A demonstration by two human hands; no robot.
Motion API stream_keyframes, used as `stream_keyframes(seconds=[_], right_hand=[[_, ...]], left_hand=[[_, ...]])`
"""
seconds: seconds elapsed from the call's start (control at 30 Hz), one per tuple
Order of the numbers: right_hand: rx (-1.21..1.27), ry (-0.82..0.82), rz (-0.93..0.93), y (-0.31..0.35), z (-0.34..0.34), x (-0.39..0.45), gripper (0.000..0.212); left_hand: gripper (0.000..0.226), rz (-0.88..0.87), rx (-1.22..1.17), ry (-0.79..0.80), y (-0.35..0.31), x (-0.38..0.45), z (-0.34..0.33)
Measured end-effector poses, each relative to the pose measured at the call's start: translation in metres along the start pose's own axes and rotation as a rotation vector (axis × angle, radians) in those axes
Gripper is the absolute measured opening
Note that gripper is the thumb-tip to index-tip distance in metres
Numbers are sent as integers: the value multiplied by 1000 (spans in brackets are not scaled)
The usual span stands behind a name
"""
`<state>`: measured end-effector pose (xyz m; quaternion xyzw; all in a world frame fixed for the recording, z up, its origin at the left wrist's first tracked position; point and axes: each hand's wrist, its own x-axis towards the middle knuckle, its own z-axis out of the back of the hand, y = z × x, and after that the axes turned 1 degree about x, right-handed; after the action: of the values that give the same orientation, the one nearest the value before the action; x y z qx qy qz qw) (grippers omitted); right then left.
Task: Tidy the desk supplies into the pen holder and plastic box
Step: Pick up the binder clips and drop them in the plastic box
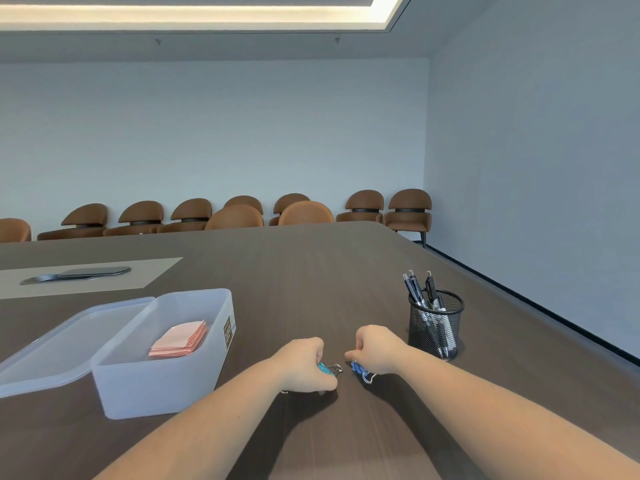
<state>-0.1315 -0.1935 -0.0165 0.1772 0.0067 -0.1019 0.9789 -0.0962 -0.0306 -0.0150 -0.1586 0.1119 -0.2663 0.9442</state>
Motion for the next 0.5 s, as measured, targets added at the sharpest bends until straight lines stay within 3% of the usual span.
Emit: stream_keyframes(seconds=[0.33,0.5], right_hand=[[23,-52,-10,11,13,0,37],[116,-114,-5,43,32,4,32]], left_hand=[[34,5,-3,-91,1,-1,19],[30,60,-87,-264,6,-9,60]])
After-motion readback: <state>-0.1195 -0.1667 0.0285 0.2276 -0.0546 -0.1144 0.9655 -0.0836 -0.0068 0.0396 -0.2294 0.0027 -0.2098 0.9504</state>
